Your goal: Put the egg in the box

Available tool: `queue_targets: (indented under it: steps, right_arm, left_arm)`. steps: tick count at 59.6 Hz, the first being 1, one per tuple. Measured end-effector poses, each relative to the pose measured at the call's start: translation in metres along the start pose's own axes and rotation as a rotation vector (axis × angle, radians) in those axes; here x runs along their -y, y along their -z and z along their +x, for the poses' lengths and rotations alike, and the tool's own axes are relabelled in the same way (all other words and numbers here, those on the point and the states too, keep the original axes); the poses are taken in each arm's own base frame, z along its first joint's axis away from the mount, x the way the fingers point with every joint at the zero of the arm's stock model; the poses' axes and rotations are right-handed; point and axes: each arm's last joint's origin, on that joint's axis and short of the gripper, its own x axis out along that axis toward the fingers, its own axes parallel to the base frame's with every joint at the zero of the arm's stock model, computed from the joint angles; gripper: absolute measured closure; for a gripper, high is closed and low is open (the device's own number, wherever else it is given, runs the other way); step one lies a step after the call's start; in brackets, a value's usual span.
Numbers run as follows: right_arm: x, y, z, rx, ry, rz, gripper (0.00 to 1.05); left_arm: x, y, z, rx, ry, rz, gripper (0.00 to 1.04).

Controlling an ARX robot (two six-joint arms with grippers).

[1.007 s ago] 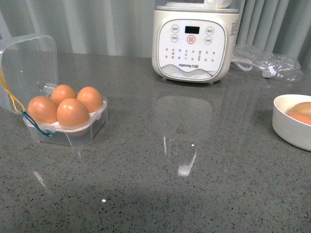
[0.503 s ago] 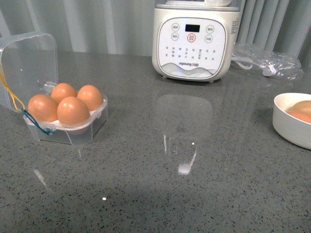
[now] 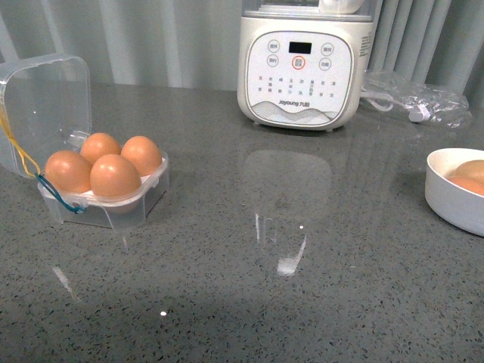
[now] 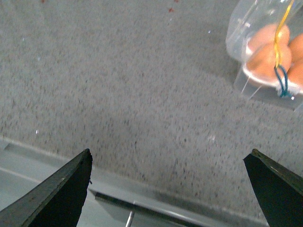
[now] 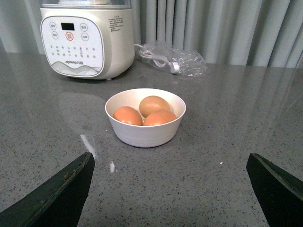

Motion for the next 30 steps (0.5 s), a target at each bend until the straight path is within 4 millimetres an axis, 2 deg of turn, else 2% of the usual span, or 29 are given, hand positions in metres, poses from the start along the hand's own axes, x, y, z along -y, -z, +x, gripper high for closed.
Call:
queue_targets:
  steps: [5, 7, 11, 30]
  right_arm:
    - [0.000, 0.000, 0.000, 0.000, 0.000, 0.000, 0.07]
    - [0.000, 0.000, 0.000, 0.000, 0.000, 0.000, 0.07]
    - [0.000, 0.000, 0.000, 0.000, 0.000, 0.000, 0.07]
    - [0.000, 0.000, 0.000, 0.000, 0.000, 0.000, 0.07]
  left_arm:
    - [-0.011, -0.025, 0.019, 0.070, 0.005, -0.001, 0.07]
    - [-0.019, -0.039, 0.032, 0.097, 0.005, 0.005, 0.07]
    - [-0.029, -0.054, 0.054, 0.105, 0.008, 0.011, 0.07]
    - [-0.043, -0.069, 0.109, 0.062, 0.023, 0.069, 0.07]
